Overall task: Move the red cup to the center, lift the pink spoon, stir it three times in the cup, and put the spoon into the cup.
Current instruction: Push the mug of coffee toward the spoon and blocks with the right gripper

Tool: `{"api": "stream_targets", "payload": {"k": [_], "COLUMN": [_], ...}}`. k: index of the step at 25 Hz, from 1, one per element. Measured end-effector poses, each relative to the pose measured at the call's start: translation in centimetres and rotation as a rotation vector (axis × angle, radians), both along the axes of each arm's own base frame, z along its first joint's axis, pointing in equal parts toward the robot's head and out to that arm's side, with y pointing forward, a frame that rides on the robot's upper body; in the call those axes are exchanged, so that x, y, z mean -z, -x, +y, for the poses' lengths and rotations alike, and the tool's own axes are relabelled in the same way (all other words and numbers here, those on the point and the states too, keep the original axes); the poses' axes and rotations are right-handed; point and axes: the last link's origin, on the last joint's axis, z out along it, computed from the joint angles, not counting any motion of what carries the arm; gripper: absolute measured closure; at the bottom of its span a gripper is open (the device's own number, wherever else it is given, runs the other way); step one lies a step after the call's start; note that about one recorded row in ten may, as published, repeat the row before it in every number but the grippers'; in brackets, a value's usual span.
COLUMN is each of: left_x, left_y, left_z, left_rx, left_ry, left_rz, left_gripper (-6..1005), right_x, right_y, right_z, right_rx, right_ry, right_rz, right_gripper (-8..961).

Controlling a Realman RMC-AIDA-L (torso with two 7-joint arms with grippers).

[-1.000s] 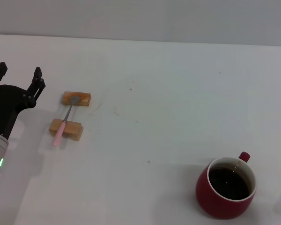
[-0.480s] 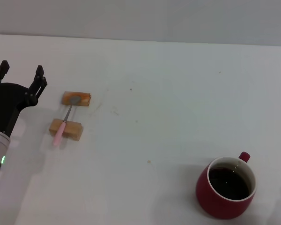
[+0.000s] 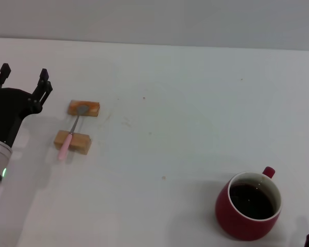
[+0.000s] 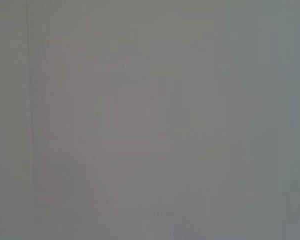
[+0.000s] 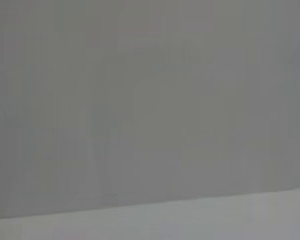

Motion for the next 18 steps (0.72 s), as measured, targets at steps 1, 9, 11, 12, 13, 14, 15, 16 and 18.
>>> {"api": "stream_targets", "payload": {"k": [1, 9, 11, 12, 13, 14, 15, 16, 18], "left_x": [0.0, 0.0, 0.0, 0.0, 0.0, 0.0, 0.0, 0.0, 0.0], "left_y": [0.0, 0.0, 0.0, 0.0, 0.1, 0.1, 0.1, 0.1, 0.1], "left_z": [0.0, 0.0, 0.0, -0.1, -0.1, -0.1, -0.1, -0.1, -0.1], "left_rx": [0.0, 0.001, -0.001, -0.001, -0.002, -0.002, -0.002, -0.002, -0.003], "left_ry": [0.0, 0.001, 0.001, 0.0, 0.0, 0.0, 0.0, 0.0, 0.0], "left_rz": [0.0, 0.0, 0.0, 0.0, 0.0, 0.0, 0.0, 0.0, 0.0], "left_gripper": [162, 161, 161, 161, 161, 161, 161, 161, 161], "right_x": [0.1, 0.8, 1.0, 1.0, 1.1, 1.2, 1.2, 1.3, 1.4], "right_y": [0.0, -0.1, 0.0, 0.0, 0.0, 0.1, 0.1, 0.1, 0.3], "right_z": [0.0, 0.3, 0.6, 0.7, 0.8, 0.9, 1.0, 1.1, 1.3], "right_rx": [0.003, 0.009, 0.003, -0.001, -0.004, -0.006, -0.008, -0.01, -0.018], "right_ry": [0.008, 0.054, 0.062, 0.067, 0.072, 0.076, 0.08, 0.082, 0.088], "right_rz": [0.002, 0.01, 0.012, 0.013, 0.013, 0.014, 0.014, 0.016, 0.019], "right_gripper": [953, 953, 953, 953, 953, 953, 953, 953, 953]}}
